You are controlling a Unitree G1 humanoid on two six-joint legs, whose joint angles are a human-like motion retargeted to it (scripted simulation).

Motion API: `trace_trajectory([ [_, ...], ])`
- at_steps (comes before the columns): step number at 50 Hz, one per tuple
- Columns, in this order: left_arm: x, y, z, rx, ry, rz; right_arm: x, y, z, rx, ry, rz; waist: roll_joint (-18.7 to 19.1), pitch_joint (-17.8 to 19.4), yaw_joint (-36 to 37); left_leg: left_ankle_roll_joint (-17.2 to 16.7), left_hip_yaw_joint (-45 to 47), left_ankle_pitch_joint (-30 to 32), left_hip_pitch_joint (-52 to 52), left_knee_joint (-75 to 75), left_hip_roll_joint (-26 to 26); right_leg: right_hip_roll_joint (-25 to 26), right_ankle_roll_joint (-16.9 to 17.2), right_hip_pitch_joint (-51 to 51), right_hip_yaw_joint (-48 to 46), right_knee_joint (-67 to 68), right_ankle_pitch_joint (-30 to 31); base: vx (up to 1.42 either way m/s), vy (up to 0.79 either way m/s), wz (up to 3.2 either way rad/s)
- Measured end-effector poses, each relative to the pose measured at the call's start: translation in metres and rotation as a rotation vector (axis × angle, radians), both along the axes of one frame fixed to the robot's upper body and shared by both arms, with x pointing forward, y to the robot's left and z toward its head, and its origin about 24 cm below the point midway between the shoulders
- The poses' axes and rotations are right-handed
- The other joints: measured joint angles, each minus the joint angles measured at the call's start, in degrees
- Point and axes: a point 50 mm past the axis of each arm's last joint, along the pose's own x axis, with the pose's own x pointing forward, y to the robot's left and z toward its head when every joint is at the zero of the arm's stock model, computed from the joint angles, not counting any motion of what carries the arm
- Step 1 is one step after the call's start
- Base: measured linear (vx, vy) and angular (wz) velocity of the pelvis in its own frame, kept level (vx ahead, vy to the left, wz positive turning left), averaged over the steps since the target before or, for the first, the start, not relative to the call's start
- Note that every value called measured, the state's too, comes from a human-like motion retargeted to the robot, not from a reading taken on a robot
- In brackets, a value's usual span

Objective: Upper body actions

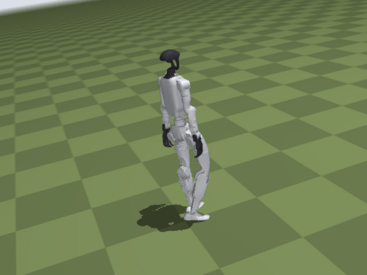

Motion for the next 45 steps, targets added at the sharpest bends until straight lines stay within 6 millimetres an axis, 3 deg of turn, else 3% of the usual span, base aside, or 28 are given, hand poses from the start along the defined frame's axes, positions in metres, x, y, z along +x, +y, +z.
trace_trajectory([
  [3, 0.003, 0.0, 0.0, -0.004, -0.008, -0.02, 0.003, 0.002, 0.0, 0.013, 0.001, 0.033, -3.0, -0.2, 0.5, 0.6, -1.8, 0.2, 0.5, -0.2, -3.8, 2.0, 3.0, -1.5, 5.3, -10.0, -0.3, 0.15, -0.02, 0.77],
  [5, 0.004, -0.001, 0.0, 0.0, -0.008, -0.022, 0.006, 0.004, 0.0, 0.021, -0.005, 0.053, -4.4, 0.4, 1.0, 0.7, -2.7, 0.1, 1.4, -0.2, -5.5, 2.8, -2.2, -2.0, 5.2, -16.9, 5.9, 0.14, -0.04, 0.53],
  [6, 0.002, 0.0, 0.0, 0.001, -0.005, -0.019, 0.008, 0.005, 0.0, 0.026, -0.009, 0.062, -5.1, 0.5, 1.0, 0.7, -3.2, 0.1, 1.7, -0.1, -6.0, 5.7, -1.4, -1.9, 15.4, -17.4, 4.2, 0.15, -0.04, 0.46],
  [7, 0.001, 0.0, 0.0, 0.002, -0.002, -0.019, 0.009, 0.007, 0.0, 0.031, -0.013, 0.068, -5.5, 0.5, 1.2, 0.6, -3.5, 0.0, 1.8, 0.1, -6.3, 6.7, -1.2, -1.6, 17.2, -17.8, 3.1, 0.1, -0.02, 0.34],
  [8, 0.0, -0.001, 0.0, -0.001, 0.004, -0.023, 0.011, 0.007, 0.0, 0.035, -0.016, 0.068, -5.5, 0.4, 1.8, 0.6, -3.7, 0.0, 1.5, 0.3, -6.4, 3.9, -2.4, -0.4, 2.4, -17.9, 3.0, 0.06, -0.01, 0.35],
  [9, -0.001, -0.002, 0.0, -0.002, 0.008, -0.025, 0.012, 0.007, 0.0, 0.037, -0.02, 0.066, -5.5, 0.3, 1.8, 0.6, -4.2, 0.1, 1.2, 0.5, -6.5, 2.8, -2.1, 0.2, -1.1, -18.3, 3.1, 0.04, -0.02, 0.46],
  [12, -0.005, -0.008, 0.0, -0.004, 0.023, -0.017, 0.015, 0.006, 0.0, 0.037, -0.042, 0.055, -5.2, 0.1, 3.1, 0.4, -4.5, 0.0, 0.9, 0.6, -6.4, 1.2, 0.8, 1.1, -1.4, -19.1, 4.1, 0.06, -0.02, 0.12],
  [22, -0.011, -0.009, 0.0, -0.029, 0.039, -0.058, 0.01, 0.002, 0.0, 0.024, -0.019, 0.027, -5.6, -0.1, 0.4, 1.2, -5.8, 0.6, 0.2, 0.3, -7.2, 1.1, 0.4, 1.0, -3.7, -21.1, 5.3, 0.02, -0.02, 0.18],
  [28, -0.017, -0.006, 0.002, -0.028, 0.056, -0.042, 0.02, 0.003, 0.001, 0.014, -0.05, 0.124, -5.5, 0.9, -0.1, 1.5, 1.8, -0.6, 1.1, -0.8, -5.5, 1.1, -0.9, -1.1, -3.7, -19.5, 4.3, -0.1, -0.07, -1.22],
  [33, -0.028, -0.003, 0.004, -0.038, 0.101, -0.072, 0.026, 0.005, 0.002, 0.018, -0.079, 0.155, -3.5, 0.2, -0.4, 0.5, 12.4, -2.8, 1.8, -1.5, -1.8, -1.9, 0.2, 2.9, -26.0, -20.0, 1.0, -0.2, -0.1, -2.06],
  [37, -0.033, 0.001, 0.004, -0.021, 0.106, -0.09, 0.027, 0.003, 0.002, 0.02, -0.078, 0.137, -2.5, -0.8, 0.7, -1.2, 23.8, -5.3, 3.2, -1.7, 0.5, -1.7, -0.9, 6.2, -41.5, -20.8, 1.7, -0.19, -0.11, -2.59],
  [43, -0.034, 0.005, 0.005, -0.006, 0.104, -0.062, 0.022, -0.004, 0.002, 0.002, -0.048, 0.062, -1.7, -1.9, 0.9, -4.6, 37.5, -7.7, 5.7, -1.0, 2.6, -1.3, -1.6, 6.9, -42.2, -20.1, 3.6, -0.19, -0.13, -2.39],
  [45, -0.032, 0.008, 0.005, 0.004, 0.102, -0.057, 0.016, -0.007, 0.002, -0.008, -0.027, 0.025, -2.5, -2.6, 0.4, -5.6, 39.9, -8.3, 6.1, -0.5, 1.8, -1.4, 1.4, 7.0, -40.7, -21.4, 4.4, -0.1, -0.14, -1.79],
])
